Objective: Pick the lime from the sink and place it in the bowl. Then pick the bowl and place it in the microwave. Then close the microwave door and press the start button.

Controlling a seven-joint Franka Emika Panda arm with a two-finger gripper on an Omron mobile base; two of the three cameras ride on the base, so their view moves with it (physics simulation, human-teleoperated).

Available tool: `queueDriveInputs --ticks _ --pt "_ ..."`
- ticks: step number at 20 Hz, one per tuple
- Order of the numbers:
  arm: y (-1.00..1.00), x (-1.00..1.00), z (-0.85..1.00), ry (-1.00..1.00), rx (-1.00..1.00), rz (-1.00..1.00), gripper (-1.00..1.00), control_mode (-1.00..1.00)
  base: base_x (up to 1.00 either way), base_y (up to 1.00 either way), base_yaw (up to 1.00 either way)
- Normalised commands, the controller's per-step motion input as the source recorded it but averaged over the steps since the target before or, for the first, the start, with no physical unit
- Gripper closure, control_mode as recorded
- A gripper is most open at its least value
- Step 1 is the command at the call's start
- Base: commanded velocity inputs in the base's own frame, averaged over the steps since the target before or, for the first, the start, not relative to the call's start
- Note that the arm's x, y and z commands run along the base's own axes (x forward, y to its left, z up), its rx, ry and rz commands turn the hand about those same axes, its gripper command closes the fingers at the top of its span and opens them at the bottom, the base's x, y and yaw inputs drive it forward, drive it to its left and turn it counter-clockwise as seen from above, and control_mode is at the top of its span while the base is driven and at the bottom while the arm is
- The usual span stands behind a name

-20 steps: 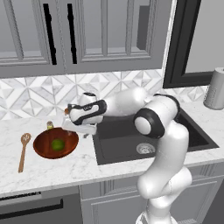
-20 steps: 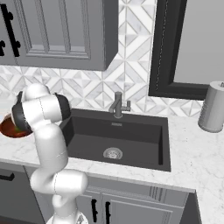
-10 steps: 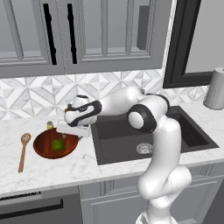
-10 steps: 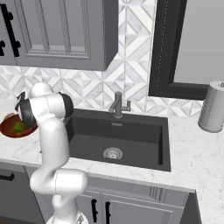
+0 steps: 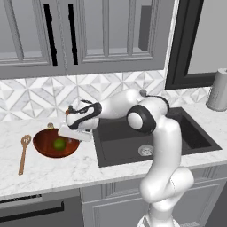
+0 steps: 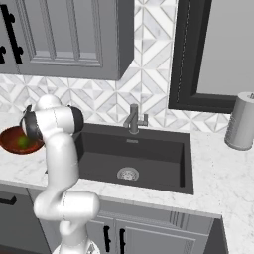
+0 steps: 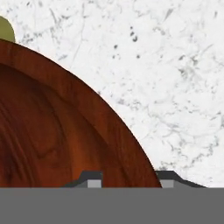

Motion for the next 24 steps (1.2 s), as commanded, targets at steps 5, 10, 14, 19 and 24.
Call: queueDriveInputs --ticks 5,10,14,19,24 --pt "-0.19 -0.26 0.00 -0.09 0.05 -0.08 1.00 -1.00 0.00 0.00 0.00" --pt "-0.42 -0.27 0.00 -0.04 0.05 -0.23 1.00 -1.00 0.00 0.00 0.00" --pt "-0.36 -0.29 0.01 -0.01 0.13 -0.34 1.00 -1.00 0.00 0.00 0.00" --pt "-0.40 -0.61 0.28 -0.20 0.12 -0.27 1.00 -1.00 0.00 0.00 0.00" --pt "-0.54 -0.51 0.39 -0.04 0.05 -0.36 1.00 -1.00 0.00 0.00 0.00"
